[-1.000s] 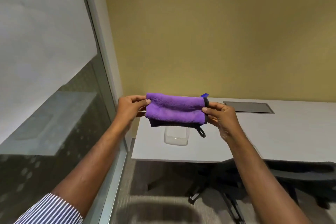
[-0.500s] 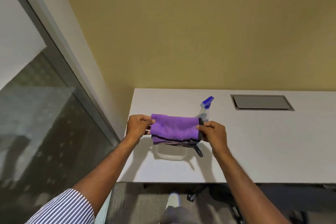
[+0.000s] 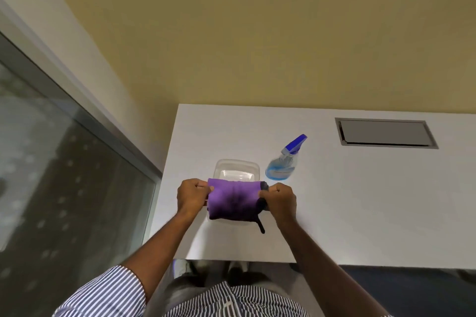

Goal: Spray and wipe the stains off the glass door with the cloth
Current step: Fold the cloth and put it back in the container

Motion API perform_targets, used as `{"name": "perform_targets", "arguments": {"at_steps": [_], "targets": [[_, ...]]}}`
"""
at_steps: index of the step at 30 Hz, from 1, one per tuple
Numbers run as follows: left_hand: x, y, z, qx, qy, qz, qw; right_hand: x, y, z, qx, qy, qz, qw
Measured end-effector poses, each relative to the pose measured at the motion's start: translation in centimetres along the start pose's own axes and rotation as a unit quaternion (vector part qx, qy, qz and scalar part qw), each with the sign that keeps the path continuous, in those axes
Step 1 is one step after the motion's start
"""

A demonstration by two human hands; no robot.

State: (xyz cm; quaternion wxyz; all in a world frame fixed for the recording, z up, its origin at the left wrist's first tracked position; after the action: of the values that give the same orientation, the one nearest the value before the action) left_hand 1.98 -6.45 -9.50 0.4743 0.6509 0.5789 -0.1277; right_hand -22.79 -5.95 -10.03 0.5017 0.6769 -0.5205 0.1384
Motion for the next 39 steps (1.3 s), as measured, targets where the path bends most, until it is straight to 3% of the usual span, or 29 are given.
{"name": "perform_targets", "arguments": {"at_steps": [8,17,27,30,33,36,39], "targets": [[2.0,-1.9,0.3,0.029,0.008,-0.007,1.000,-1.3,-2.4,-0.1,0.022,0.015,-0.109,0.994],[2.3,-2.5,0.1,-0.022,-0.064,0.140,0.988,-0.9,-3.8,-0.1,0.007,0.073,-0.182,0.981],[3.1,-2.7,-0.2,-0.034,-0.099,0.183,0.978,-2.0,-5.0,0.2,0.016,0.123,-0.224,0.967],[3.5,-2.7,0.0,-0.033,-0.113,0.173,0.978,-2.5,-4.7,0.2,0.016,0.134,-0.178,0.975],[3.4,-2.8,0.3,-0.032,-0.151,0.165,0.974,-2.5,-2.3,0.5,-0.046,0.114,-0.033,0.992],[1.8,-3.2,0.4,-0.011,-0.206,0.114,0.972,-1.8,2.2,1.7,-0.122,0.090,0.140,0.978],[-1.4,-4.8,0.3,0.049,-0.242,0.077,0.966,-0.3,6.1,3.5,-0.110,0.118,0.169,0.972]]}}
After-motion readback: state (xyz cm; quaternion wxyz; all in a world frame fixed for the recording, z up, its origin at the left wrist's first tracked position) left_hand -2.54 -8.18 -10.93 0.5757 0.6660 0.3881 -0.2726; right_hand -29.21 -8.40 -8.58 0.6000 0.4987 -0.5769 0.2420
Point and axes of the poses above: each hand's wrist, its own z-axis towards the middle knuckle, its own y-axis out of the back of the hand, x = y × z, the point moved 2 cm from there along z, towards the middle knuckle
